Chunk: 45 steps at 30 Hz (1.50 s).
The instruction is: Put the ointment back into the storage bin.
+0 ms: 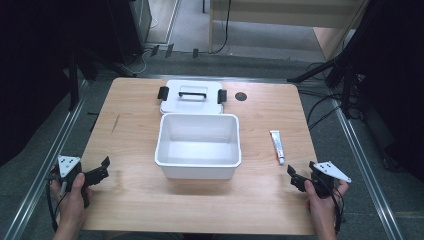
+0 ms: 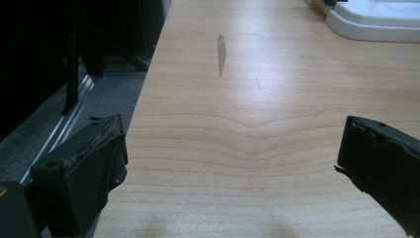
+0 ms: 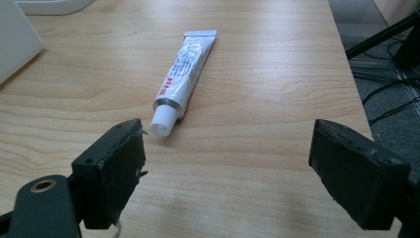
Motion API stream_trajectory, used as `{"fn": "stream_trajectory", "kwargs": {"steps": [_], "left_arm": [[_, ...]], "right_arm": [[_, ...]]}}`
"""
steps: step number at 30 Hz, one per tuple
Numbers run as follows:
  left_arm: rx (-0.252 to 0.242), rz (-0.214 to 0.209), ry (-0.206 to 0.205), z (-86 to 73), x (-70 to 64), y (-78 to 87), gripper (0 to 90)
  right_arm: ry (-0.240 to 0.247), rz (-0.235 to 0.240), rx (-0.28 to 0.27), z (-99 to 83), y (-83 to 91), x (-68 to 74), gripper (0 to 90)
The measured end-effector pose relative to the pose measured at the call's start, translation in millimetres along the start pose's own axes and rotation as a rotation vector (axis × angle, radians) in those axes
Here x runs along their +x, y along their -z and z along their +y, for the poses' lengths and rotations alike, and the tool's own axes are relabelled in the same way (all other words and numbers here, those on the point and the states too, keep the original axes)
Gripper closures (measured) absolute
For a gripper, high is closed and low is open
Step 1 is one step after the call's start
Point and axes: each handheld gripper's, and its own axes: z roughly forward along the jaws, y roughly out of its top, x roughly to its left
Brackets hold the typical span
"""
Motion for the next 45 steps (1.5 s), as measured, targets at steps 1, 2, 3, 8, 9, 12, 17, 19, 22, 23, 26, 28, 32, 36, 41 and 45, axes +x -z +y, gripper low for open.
{"fn": "stream_trajectory", "kwargs": {"steps": [1, 2, 3, 8, 9, 12, 17, 19, 22, 23, 26, 28, 32, 36, 41, 45], "left_arm": [[-0.003, 0.000, 0.002, -0.1, 0.2, 0.2, 0.0], [-0.003, 0.000, 0.002, -0.1, 0.2, 0.2, 0.0], [-0.010, 0.006, 0.011, -0.4, 0.8, 0.6, 0.0], [-0.005, 0.014, 0.022, -0.2, 1.5, 0.8, 0.0], [-0.005, 0.014, 0.024, -0.1, 1.7, 0.5, 0.0], [-0.006, 0.014, 0.028, -0.2, 2.6, 0.5, 0.0], [-0.006, 0.017, 0.023, -0.3, 1.9, 0.8, 0.0], [-0.010, 0.022, 0.017, -0.5, 0.8, 0.8, 0.0], [-0.009, 0.032, 0.016, -0.2, 0.3, 0.0, 0.0], [-0.009, 0.032, 0.016, -0.2, 0.3, 0.0, 0.0], [-0.009, 0.032, 0.016, -0.2, 0.4, -0.1, 0.0], [-0.009, 0.035, 0.012, -0.1, -0.1, -0.1, 0.0], [-0.008, 0.032, 0.008, -0.1, -0.2, -0.2, 0.0], [-0.006, 0.032, 0.009, 0.0, -0.2, -0.4, 0.0], [-0.006, 0.032, 0.004, 0.0, -0.5, -0.5, 0.0], [-0.005, 0.031, 0.003, 0.0, -0.5, -0.5, 0.0]], "right_arm": [[-0.005, 0.003, 0.003, 0.1, -0.1, 0.1, 14.3], [-0.006, 0.004, 0.006, 0.1, -0.3, -0.3, 14.1], [-0.007, 0.006, 0.010, 0.2, -0.5, -0.7, 14.3], [0.016, -0.004, 0.081, 1.7, -4.0, 2.3, 16.7], [0.016, -0.004, 0.081, 1.7, -4.0, 2.3, 16.7], [0.051, 0.007, 0.130, 9.0, -2.7, 10.8, 16.2], [0.106, 0.001, 0.218, 24.1, -3.0, 21.7, 19.2], [0.142, 0.012, 0.284, 32.3, -3.0, 26.6, 17.7], [0.189, 0.058, 0.450, 49.6, -6.7, 36.1, 14.6], [0.189, 0.058, 0.450, 49.6, -6.7, 36.1, 14.6], [0.204, 0.040, 0.632, 64.0, -16.0, 46.3, 16.3], [0.197, 0.015, 0.726, 71.0, -22.3, 50.5, 15.7], [0.227, -0.029, 0.810, 82.1, -32.8, 56.2, 18.7], [0.237, -0.021, 0.845, 91.9, -39.8, 57.8, 31.1], [0.203, 0.017, 0.928, 110.2, -58.9, 56.5, 30.6], [0.183, 0.002, 0.924, 118.4, -71.7, 53.4, 35.4]]}}
